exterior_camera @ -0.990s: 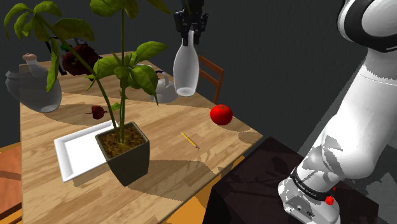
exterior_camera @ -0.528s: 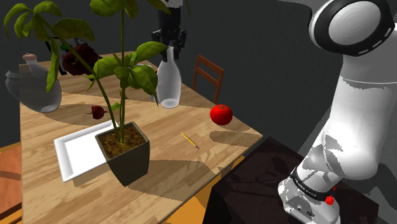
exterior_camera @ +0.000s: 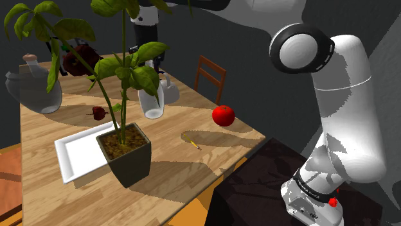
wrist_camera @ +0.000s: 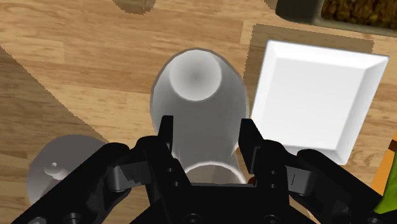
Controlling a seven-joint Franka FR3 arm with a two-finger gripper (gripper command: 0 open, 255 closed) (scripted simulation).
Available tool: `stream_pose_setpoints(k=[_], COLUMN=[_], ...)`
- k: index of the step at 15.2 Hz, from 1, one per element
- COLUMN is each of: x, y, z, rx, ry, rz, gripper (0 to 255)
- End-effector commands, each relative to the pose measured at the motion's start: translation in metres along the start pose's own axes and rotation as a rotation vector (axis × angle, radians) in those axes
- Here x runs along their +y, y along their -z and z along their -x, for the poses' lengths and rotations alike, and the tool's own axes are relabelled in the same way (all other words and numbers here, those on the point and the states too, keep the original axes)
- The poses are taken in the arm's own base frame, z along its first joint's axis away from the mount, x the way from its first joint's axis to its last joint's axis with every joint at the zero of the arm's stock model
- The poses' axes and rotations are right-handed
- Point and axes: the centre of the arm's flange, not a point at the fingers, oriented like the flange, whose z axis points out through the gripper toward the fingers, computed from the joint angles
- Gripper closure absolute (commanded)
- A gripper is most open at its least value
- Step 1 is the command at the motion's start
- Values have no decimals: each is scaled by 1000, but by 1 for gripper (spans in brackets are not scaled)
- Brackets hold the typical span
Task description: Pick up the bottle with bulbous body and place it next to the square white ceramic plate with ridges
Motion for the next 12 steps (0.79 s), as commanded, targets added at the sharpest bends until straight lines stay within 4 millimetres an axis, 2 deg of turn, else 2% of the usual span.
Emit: stream_pose_setpoints(k=[1, 2, 12], x=[-17, -24, -24], y=[-18, -25, -77], z=[-14, -21, -23], rx=[1, 1, 1], ry=[-1, -1, -1], rz=[0, 0, 0], gripper=[255, 255, 255])
